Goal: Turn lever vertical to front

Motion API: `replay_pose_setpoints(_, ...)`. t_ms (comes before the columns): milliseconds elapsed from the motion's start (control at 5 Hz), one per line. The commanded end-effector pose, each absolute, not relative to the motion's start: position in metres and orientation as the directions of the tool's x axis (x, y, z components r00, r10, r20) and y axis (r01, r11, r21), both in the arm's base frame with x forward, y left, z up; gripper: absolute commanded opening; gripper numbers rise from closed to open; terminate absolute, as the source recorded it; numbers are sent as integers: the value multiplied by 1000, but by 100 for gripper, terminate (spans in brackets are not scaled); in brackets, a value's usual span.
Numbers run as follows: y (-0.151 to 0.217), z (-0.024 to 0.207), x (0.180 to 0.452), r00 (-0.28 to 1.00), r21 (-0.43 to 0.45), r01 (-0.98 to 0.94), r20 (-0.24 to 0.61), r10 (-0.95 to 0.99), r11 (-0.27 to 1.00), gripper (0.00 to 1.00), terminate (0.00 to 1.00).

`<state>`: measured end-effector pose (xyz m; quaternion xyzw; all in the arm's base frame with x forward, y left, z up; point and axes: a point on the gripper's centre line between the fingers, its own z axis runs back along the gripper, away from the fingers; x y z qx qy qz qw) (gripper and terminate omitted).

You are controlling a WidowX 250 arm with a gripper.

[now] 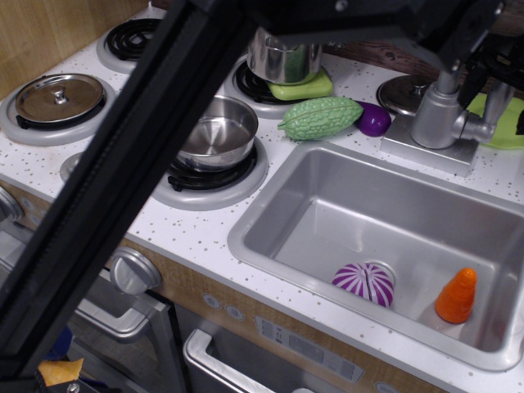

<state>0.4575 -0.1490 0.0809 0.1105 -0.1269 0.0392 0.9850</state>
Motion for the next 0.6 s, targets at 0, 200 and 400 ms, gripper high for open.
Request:
replay_pose_setpoints(0, -148, 117, 477, 922, 175, -117, 386, 42, 978, 100, 0)
replay_pose_setpoints(200, -145, 114, 480, 910, 180, -117, 412, 33, 977, 100, 0)
replay_pose_setpoints(400, -143, 112, 483, 913, 192, -124, 405, 37, 973, 0, 0)
